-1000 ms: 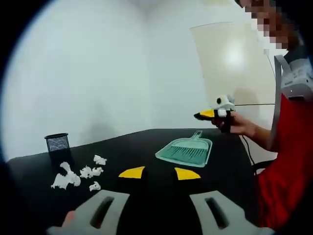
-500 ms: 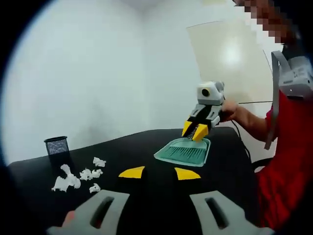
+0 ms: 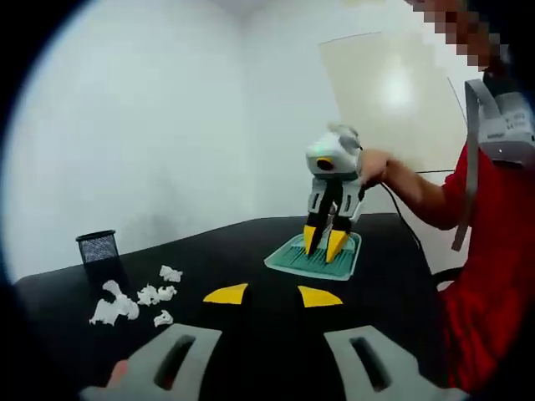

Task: Pick up the broom and sweep the trash on the tabletop into the dustpan.

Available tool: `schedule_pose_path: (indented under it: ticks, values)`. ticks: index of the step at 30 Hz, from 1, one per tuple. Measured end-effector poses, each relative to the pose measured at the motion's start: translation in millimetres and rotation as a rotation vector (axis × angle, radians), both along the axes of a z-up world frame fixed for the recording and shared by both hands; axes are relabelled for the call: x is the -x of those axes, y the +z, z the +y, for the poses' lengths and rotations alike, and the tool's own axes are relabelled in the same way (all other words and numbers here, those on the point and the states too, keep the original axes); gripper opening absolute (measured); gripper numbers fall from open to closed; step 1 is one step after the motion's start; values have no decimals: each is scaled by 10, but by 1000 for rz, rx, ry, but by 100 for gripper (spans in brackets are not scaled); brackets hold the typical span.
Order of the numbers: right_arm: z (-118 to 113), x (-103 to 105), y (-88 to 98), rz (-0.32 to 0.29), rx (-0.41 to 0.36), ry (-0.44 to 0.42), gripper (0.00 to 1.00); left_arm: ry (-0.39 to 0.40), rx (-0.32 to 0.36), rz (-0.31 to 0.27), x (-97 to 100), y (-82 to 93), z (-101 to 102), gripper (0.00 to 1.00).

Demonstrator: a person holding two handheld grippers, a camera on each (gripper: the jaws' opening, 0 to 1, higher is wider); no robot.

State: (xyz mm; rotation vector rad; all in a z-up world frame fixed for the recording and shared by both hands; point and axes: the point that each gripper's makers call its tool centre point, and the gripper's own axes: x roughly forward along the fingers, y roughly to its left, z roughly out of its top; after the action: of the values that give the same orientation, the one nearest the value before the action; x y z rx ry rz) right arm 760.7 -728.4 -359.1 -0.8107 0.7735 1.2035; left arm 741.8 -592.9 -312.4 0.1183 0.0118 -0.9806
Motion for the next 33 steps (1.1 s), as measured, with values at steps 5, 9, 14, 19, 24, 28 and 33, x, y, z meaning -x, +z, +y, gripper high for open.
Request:
schedule_pose_path:
  ticks: [5,9,14,19,24,28,33]
  values:
    - [24,-18,-32,55,-5,27,11,2,13,4,-18,11,10,19]
    - [9,22,-6,63,-18,71,6,1,4,6,-19,-5,-2,19]
    - [-20,16,148,37,-99,73,4,-2,14,11,-14,0,-10,19]
    - [-32,17,374,-6,-207,48,4,-4,15,46,-24,-11,-71,20]
    - [3,118,447,-26,-247,68,4,-47,164,333,-8,3,-312,13]
    - [10,195,486,-74,-258,90,4,-149,343,539,8,151,-650,13]
    - [10,255,501,-92,-264,104,4,-159,265,630,9,31,-901,13]
